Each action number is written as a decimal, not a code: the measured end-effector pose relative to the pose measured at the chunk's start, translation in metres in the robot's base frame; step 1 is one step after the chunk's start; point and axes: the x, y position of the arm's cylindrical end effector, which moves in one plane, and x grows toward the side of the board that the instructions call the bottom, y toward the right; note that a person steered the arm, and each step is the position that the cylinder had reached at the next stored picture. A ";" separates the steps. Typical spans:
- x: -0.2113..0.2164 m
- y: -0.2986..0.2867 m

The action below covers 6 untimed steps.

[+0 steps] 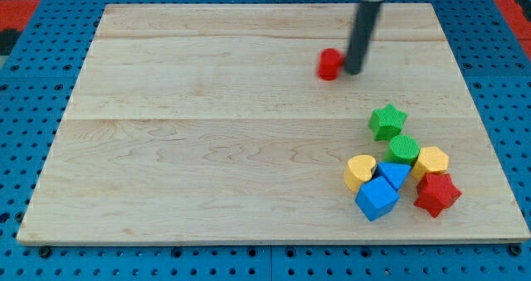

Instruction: Slide the red circle to the center left

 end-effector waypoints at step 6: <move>-0.018 -0.259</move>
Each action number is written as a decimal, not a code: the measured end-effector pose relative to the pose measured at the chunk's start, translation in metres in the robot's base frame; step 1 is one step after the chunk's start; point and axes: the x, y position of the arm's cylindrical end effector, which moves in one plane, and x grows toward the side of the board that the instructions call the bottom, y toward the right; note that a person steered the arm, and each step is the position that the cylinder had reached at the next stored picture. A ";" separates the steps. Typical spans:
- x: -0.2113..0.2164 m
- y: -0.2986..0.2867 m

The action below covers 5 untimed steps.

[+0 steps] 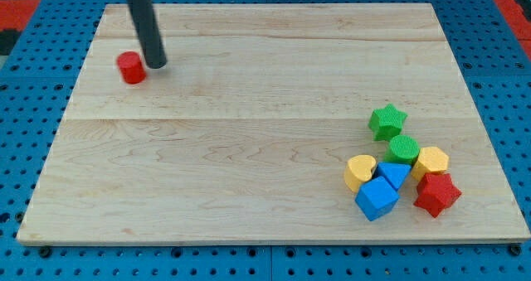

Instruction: Slide the red circle to the center left

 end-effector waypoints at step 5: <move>0.009 0.051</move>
